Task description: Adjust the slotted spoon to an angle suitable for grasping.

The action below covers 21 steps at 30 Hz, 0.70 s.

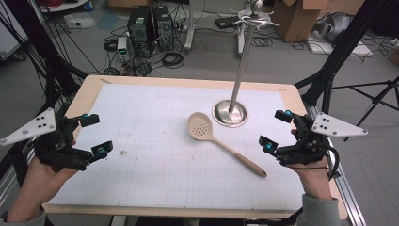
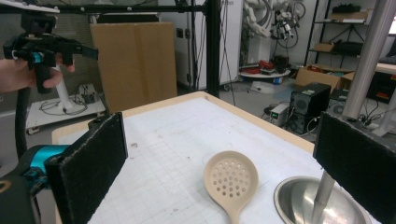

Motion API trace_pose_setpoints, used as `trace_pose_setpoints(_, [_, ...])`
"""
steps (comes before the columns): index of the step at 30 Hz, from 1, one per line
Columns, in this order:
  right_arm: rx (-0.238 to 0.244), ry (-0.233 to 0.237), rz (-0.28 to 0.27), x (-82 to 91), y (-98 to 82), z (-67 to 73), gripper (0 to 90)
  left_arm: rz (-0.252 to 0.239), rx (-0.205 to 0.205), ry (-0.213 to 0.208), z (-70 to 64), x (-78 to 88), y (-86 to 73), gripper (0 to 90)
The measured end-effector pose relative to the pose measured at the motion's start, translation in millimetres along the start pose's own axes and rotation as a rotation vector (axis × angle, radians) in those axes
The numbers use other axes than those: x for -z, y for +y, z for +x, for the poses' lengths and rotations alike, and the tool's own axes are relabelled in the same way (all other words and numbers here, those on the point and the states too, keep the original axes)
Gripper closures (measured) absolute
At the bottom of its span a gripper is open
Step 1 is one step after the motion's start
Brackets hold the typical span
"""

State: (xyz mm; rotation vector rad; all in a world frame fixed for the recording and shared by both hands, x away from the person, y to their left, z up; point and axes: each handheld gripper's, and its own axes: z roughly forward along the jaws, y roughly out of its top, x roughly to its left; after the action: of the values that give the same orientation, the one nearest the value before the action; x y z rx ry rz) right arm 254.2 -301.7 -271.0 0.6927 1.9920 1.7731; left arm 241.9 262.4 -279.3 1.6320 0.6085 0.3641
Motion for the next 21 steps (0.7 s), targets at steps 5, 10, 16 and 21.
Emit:
trace_pose_setpoints(5, [0.003, 0.001, 0.016, 0.9, -1.6, -2.0, 1.7, -0.014, -0.017, -0.022, -0.5, -1.7, -1.2, 1.8])
trace_pose_setpoints(10, [-0.011, -0.007, 0.028, 1.2, -6.0, -5.0, 1.7, -0.041, -0.055, -0.040, -7.6, -5.9, -2.3, 1.8])
trace_pose_setpoints(16, [-0.003, 0.013, 0.095, -9.5, -18.6, -10.9, 14.0, -0.018, -0.036, -0.066, -7.2, -8.3, -6.6, 1.8])
trace_pose_setpoints(21, [-0.019, 0.014, 0.141, -16.2, -29.7, -15.1, 27.6, -0.018, -0.042, -0.068, -6.7, -9.5, -7.5, 1.8])
